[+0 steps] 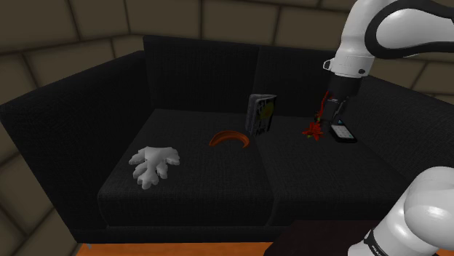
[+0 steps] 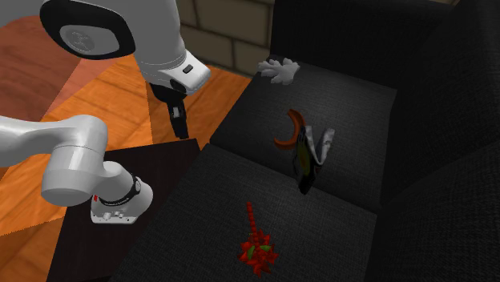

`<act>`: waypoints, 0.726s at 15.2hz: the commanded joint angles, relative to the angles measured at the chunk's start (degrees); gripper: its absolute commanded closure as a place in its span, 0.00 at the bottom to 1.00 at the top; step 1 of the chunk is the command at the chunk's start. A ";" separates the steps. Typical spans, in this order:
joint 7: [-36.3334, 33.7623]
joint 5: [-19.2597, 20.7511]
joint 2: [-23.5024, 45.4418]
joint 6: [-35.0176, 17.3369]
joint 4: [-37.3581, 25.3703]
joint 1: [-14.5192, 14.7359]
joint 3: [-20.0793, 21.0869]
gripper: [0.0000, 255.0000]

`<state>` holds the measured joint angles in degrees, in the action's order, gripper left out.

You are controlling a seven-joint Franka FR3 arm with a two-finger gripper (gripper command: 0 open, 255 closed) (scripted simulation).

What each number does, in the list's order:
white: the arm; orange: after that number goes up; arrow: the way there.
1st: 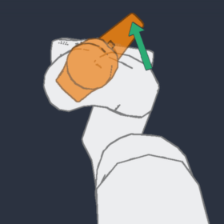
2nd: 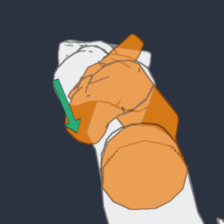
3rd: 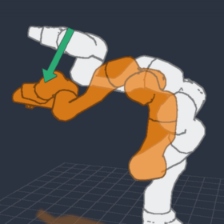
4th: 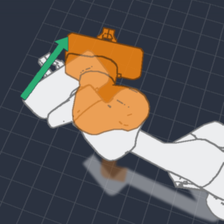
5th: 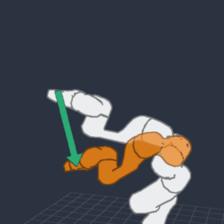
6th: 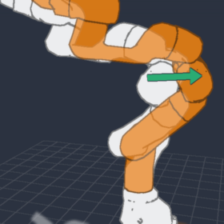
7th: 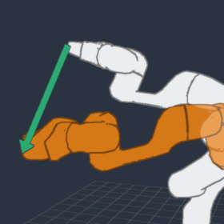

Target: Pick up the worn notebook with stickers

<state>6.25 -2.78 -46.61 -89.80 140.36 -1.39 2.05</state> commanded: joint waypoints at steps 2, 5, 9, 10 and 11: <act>0.58 0.34 2.26 -1.31 -1.06 -0.10 -0.28 0.00; 2.25 1.20 9.05 -4.80 -4.69 -0.35 -1.04 0.00; 4.29 2.07 18.02 -8.41 -10.50 -0.53 -1.95 0.00; 4.78 2.23 20.25 -9.13 -12.13 -0.57 -2.14 0.00; 5.27 2.37 22.46 -9.77 -13.83 -0.60 -2.32 0.00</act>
<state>11.06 -0.54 -26.80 -98.44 128.25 -1.99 -0.13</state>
